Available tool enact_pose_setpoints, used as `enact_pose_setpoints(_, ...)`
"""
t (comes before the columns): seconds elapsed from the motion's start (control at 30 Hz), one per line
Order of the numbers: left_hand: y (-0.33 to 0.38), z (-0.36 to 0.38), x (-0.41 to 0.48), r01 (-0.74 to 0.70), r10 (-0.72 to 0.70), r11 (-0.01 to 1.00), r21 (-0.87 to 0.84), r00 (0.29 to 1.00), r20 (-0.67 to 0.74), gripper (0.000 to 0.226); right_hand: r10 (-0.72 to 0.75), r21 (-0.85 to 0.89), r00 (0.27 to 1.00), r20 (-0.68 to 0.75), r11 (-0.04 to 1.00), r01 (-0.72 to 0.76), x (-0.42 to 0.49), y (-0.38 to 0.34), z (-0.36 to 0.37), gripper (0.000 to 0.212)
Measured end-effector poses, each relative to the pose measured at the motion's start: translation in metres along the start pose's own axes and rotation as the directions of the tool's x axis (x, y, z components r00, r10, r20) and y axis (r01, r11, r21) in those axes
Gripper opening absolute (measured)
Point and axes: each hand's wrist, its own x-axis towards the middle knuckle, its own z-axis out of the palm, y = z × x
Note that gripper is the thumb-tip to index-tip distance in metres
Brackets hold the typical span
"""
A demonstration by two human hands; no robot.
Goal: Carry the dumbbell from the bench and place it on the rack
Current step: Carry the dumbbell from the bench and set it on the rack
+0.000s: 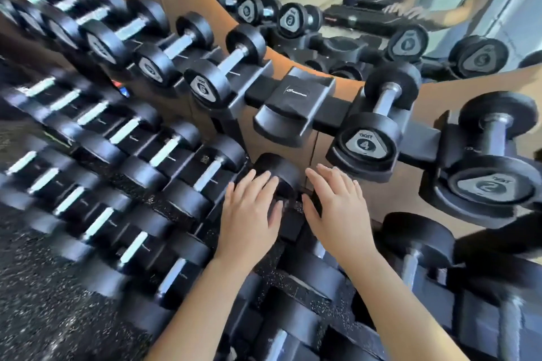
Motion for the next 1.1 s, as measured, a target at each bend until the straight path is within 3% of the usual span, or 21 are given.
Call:
enact_pose_setpoints(0.23, -0.021, -0.048, -0.079, 0.214, -0.200, 0.966, 0.148, 0.975, -0.098, 0.038, -0.216, 0.095, 0.973, 0.085, 0.974, 0.208, -0.036, -0.065, 0.015, 0.040)
enact_pose_setpoints(0.53, -0.054, -0.103, -0.188, 0.471, -0.425, 0.845, 0.253, 0.879, -0.217, 0.039, -0.457, 0.200, 0.881, 0.121, 0.881, 0.429, -0.089, -0.158, 0.026, 0.044)
enact_pose_setpoints(0.8, -0.076, -0.174, -0.344, 0.686, -0.594, 0.684, 0.247, 0.721, -0.357, 0.039, -0.648, 0.342, 0.749, 0.140, 0.741, 0.577, -0.191, -0.278, 0.023, 0.041)
enact_pose_setpoints(1.1, -0.073, -0.261, -0.549, 0.848, -0.709, 0.479, 0.225, 0.525, -0.471, 0.039, -0.780, 0.517, 0.592, 0.203, 0.599, 0.612, -0.353, -0.411, 0.008, 0.041)
